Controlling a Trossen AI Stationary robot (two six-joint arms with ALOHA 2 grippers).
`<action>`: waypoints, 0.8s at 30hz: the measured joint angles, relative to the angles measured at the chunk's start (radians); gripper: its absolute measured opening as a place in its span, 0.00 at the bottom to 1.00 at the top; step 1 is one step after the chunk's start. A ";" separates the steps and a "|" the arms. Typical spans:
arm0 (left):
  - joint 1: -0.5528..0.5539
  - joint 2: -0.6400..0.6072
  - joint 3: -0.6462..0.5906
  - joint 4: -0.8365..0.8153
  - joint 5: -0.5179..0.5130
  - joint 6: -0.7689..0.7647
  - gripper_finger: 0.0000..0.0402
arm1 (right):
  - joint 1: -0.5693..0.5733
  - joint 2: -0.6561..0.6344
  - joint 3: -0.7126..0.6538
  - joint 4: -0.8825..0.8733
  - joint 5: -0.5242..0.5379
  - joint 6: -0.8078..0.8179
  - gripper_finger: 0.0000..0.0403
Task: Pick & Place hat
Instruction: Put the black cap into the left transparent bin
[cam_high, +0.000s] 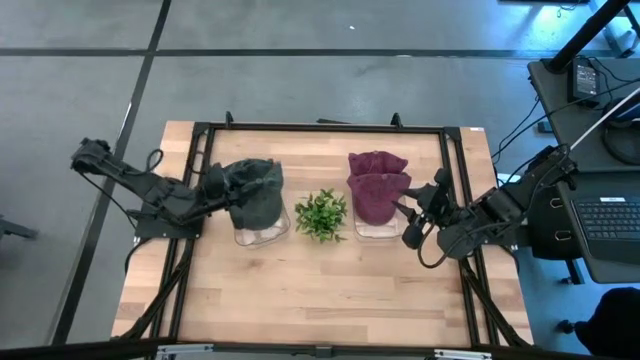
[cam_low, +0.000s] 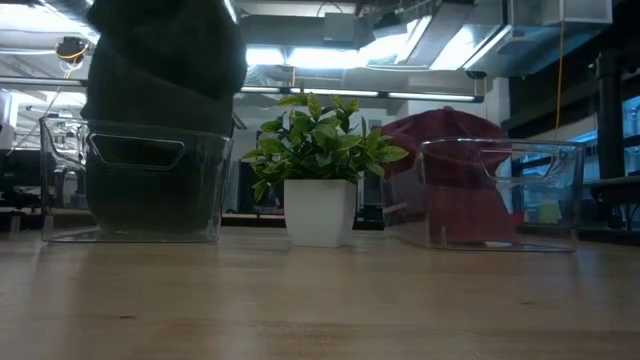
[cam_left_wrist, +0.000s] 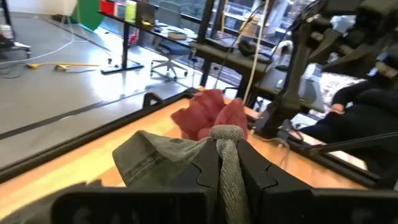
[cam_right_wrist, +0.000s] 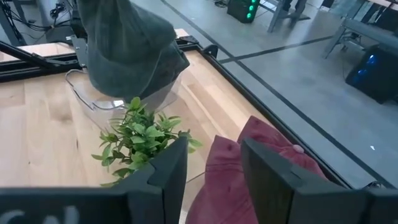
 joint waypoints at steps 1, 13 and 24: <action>-0.006 -0.003 -0.022 0.014 -0.016 -0.003 0.04 | 0.000 0.000 0.000 0.002 0.000 0.000 0.37; -0.059 -0.005 -0.165 0.075 -0.158 -0.042 0.04 | 0.000 0.000 0.000 0.035 -0.001 0.000 0.37; -0.068 0.001 -0.267 0.054 -0.225 -0.143 0.07 | 0.000 0.000 0.000 0.037 -0.035 -0.008 0.37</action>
